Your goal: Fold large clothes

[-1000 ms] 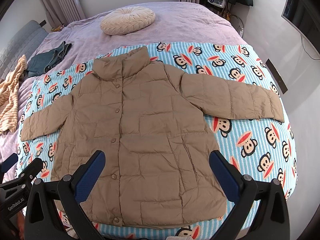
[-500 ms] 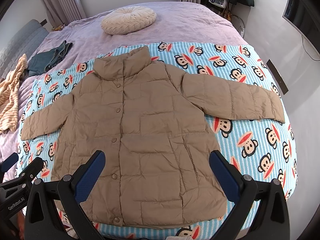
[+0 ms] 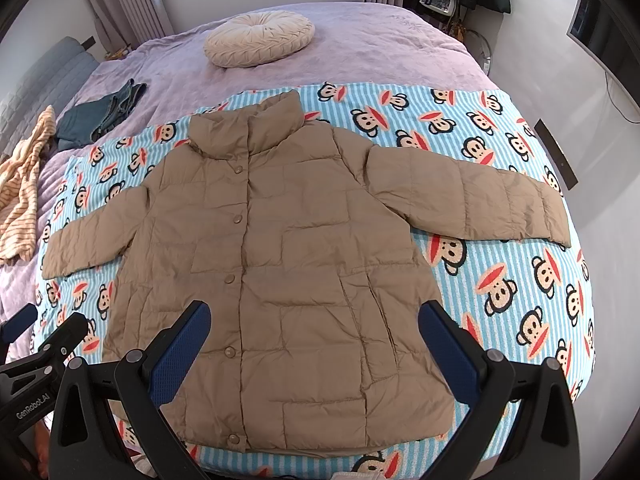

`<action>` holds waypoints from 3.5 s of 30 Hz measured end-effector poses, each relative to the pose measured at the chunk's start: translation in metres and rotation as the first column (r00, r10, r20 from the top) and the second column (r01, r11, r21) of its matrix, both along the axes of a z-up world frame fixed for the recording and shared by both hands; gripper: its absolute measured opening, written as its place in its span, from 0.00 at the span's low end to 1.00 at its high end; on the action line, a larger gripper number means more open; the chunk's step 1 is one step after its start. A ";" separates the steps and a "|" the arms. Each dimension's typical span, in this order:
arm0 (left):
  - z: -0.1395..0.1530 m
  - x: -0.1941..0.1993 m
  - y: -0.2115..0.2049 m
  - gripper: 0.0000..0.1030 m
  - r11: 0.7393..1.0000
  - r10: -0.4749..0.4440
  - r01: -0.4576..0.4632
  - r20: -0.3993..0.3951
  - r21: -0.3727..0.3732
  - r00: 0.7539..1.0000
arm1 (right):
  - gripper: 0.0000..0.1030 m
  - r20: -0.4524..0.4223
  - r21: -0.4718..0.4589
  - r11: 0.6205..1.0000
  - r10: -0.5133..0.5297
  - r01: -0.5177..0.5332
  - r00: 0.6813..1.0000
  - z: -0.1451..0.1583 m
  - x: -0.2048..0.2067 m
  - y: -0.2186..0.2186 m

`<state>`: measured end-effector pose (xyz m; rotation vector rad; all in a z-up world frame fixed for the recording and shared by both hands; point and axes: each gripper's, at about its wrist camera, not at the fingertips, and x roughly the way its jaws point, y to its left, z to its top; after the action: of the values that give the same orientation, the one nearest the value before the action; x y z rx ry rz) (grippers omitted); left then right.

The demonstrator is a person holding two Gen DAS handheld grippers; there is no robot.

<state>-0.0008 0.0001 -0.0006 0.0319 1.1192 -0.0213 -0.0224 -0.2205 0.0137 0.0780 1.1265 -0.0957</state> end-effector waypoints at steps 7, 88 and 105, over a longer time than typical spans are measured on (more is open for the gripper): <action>0.000 0.000 0.000 1.00 1.000 0.001 -0.001 0.000 0.000 1.000 | 1.00 -0.001 0.001 1.000 0.000 0.000 1.000 0.000 0.000 0.000; -0.224 0.177 0.406 0.12 0.688 0.598 -0.520 -0.010 -0.506 0.802 | 0.14 -0.077 0.490 0.859 0.212 -0.148 0.974 -0.195 0.183 0.226; -0.092 0.192 0.209 0.12 0.887 0.065 0.090 0.315 -0.454 0.947 | 0.13 -0.110 0.609 0.779 0.273 -0.152 0.956 -0.234 0.195 0.241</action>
<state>0.1917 0.2089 -0.0926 -0.3767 0.7604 -0.2871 0.1730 0.0204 -0.2205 0.5140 1.3205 0.4761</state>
